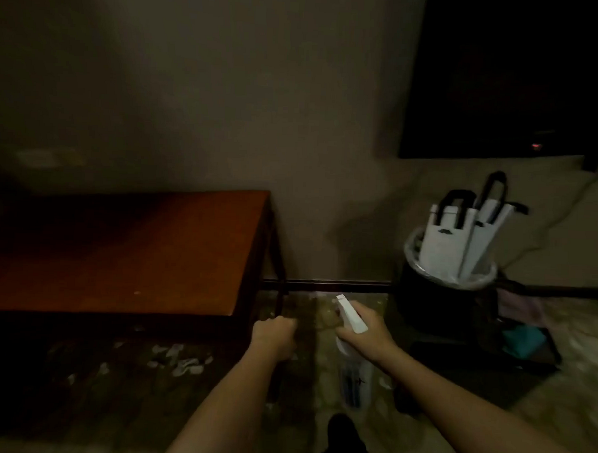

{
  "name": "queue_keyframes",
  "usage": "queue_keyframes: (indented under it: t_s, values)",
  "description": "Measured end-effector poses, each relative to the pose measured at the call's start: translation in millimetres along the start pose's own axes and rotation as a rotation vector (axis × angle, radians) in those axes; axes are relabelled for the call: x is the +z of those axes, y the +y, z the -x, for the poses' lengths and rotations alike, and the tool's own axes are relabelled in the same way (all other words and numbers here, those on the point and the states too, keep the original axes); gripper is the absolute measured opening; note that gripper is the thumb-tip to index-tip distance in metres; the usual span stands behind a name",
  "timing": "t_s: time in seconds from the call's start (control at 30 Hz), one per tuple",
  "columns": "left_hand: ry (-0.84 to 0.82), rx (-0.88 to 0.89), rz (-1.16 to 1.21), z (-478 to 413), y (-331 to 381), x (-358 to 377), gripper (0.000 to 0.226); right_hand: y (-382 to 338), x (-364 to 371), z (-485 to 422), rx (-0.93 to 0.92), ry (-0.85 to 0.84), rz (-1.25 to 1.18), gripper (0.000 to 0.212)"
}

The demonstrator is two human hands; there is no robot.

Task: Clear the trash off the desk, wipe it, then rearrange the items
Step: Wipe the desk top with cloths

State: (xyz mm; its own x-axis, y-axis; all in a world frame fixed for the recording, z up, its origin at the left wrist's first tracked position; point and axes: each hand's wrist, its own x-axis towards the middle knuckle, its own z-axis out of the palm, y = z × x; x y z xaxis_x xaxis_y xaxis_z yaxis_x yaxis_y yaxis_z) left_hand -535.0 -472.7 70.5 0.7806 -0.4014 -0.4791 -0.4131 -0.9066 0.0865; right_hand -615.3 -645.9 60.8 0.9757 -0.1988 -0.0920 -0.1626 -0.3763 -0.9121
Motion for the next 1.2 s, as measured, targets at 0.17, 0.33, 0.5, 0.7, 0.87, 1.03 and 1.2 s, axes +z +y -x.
queue_keyframes:
  t_s: [0.17, 0.33, 0.5, 0.7, 0.87, 1.03, 1.2]
  values:
    - [-0.054, 0.19, -0.121, -68.6, 114.3, 5.9, 0.025, 71.0, -89.2, 3.5, 0.173, 0.213, 0.014, 0.029]
    - [-0.074, 0.356, -0.16, -140.2, 221.0, 4.1, 0.031, 129.3, -174.9, 0.5, 0.228, 0.347, 0.044, 0.029]
    - [-0.165, 0.4, -0.142, -174.7, 289.1, 9.6, 0.029, 170.5, -237.8, 1.2, 0.23, 0.407, 0.138, 0.034]
    - [-0.236, 0.408, -0.201, -193.2, 341.1, 24.0, 0.028, 213.0, -286.6, -16.3, 0.302, 0.404, 0.252, 0.065]
    - [-0.268, 0.37, -0.215, -203.1, 371.7, 43.5, 0.031, 243.2, -315.3, -29.8, 0.309, 0.308, 0.172, 0.074]
    - [-0.225, 0.267, -0.063, -204.8, 390.1, 54.7, 0.033, 272.0, -350.7, -51.4, 0.247, 0.175, 0.051, 0.058]
    - [-0.246, 0.116, -0.022, -205.9, 404.8, 70.8, 0.031, 302.8, -372.5, -81.0, 0.219, 0.126, 0.064, 0.051]
